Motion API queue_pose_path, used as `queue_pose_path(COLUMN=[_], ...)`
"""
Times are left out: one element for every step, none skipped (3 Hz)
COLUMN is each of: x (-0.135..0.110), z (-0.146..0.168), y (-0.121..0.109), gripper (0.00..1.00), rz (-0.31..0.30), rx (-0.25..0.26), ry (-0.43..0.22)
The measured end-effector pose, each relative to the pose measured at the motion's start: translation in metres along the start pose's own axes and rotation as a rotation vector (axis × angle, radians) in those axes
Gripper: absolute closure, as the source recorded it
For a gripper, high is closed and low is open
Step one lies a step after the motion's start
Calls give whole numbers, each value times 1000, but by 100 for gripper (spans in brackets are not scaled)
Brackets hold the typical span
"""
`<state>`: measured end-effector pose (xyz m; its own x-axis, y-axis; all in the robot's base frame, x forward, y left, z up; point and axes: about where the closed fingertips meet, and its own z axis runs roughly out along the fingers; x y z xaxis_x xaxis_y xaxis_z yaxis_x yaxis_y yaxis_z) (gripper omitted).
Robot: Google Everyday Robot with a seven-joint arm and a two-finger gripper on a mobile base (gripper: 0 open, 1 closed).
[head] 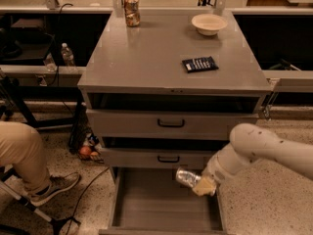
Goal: Place redbull can into bottom drawer
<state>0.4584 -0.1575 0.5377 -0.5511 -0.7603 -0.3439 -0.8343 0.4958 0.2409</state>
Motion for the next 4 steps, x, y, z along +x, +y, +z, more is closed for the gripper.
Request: queue_pose_path(x=[37, 39, 42, 46], z=[77, 81, 93, 145], y=[3, 2, -3, -26], gripper=[100, 100, 100, 100], rz=[81, 88, 101, 135], rx=[-110, -121, -133, -163], ry=[-10, -17, -24, -57])
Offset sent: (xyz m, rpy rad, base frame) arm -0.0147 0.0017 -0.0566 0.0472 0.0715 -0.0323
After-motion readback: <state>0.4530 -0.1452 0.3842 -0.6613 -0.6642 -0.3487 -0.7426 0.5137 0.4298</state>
